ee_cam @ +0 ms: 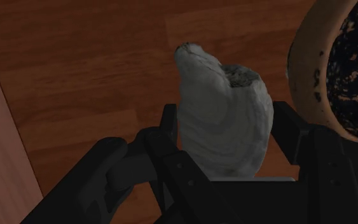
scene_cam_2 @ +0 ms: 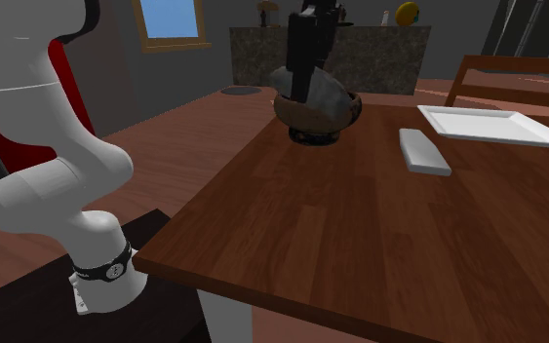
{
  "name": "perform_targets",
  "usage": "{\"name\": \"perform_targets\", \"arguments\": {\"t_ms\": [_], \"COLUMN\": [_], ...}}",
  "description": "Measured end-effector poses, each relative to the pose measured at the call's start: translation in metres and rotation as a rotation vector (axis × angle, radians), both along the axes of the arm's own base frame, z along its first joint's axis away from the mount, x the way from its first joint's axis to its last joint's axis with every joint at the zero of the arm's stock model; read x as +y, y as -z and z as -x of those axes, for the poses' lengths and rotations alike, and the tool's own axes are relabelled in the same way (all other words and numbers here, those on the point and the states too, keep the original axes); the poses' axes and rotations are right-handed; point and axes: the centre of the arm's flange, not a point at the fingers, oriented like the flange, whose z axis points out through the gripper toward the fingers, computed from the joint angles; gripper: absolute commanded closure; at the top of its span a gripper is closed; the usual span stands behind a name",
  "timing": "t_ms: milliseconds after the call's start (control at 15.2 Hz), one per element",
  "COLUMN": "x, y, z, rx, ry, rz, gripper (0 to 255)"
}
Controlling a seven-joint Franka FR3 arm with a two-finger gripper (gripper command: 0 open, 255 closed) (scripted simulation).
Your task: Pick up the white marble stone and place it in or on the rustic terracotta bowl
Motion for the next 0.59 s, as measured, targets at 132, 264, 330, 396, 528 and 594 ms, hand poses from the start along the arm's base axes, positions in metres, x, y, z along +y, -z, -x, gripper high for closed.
{"name": "perform_targets", "arguments": {"t_ms": [132, 264, 330, 396, 528, 594], "x": [0.001, 0.002, 0.001, 0.000, 0.002, 0.002], "y": [-0.012, -0.022, -0.027, -0.033, -0.044, -0.047], "z": [0.001, -0.001, 0.000, 0.000, -0.001, 0.000], "rx": [0.000, 0.000, 0.000, 0.000, 0.000, 0.000], "ry": [0.000, 0.000, 0.000, 0.000, 0.000, 0.000], "rz": [0.000, 0.000, 0.000, 0.000, 0.000, 0.000], "gripper": [255, 255, 255, 255, 255, 255]}}
